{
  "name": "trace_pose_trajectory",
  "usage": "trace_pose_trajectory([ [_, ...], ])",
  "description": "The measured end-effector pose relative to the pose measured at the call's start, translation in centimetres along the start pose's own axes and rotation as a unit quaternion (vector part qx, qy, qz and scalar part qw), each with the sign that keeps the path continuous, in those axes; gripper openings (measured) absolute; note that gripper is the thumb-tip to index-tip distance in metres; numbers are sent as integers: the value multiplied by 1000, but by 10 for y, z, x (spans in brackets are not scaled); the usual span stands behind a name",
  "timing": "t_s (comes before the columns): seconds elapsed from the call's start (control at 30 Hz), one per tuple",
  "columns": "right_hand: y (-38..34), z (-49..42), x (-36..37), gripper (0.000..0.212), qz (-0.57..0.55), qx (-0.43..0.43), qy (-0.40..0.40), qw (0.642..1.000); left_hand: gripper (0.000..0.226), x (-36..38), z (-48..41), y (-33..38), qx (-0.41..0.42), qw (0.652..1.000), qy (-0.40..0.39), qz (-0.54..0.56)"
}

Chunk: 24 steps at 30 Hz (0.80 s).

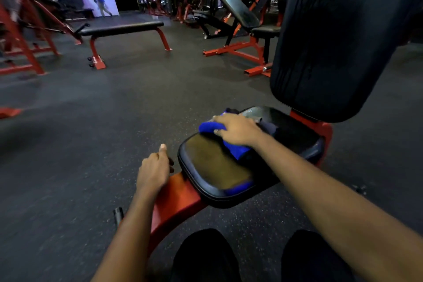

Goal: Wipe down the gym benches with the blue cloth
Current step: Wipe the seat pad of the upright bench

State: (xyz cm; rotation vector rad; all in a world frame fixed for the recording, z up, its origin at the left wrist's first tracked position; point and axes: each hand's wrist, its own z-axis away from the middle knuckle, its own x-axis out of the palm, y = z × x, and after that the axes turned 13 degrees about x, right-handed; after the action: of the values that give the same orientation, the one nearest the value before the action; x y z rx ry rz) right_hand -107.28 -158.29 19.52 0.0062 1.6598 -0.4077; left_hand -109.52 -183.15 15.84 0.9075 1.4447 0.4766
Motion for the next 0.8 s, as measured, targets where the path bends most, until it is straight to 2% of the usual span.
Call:
trace_pose_trajectory([
  [0.07,1,34,6,50,-27,-73,-12,997,90,-3,7,6,-16,999,-28,-17],
  [0.13,26,50,2,55,-45,-65,-6,997,69,-1,12,6,-22,997,-56,-50],
  [0.23,76,21,-17,51,-8,101,39,994,60,7,16,-2,-31,993,-72,-87],
  [0.3,91,-12,-29,47,8,194,33,980,59,9,14,-4,-27,991,-68,-112],
  [0.4,70,-44,-29,40,27,217,0,976,58,13,12,-6,-20,990,-61,-126],
  [0.47,36,-47,-24,37,36,193,-16,980,55,14,13,-5,-13,990,-46,-134],
  [0.6,-31,4,-7,41,19,23,-12,999,48,10,16,-4,-42,989,30,-139],
  [0.7,-37,57,2,49,-5,-98,-6,995,46,6,16,-5,-56,985,5,-161],
  [0.73,-29,64,1,50,5,-90,-16,996,46,4,16,-5,-52,982,-23,-180],
  [0.8,-9,60,-5,52,16,5,-35,999,48,0,16,-10,-50,973,-76,-214],
])
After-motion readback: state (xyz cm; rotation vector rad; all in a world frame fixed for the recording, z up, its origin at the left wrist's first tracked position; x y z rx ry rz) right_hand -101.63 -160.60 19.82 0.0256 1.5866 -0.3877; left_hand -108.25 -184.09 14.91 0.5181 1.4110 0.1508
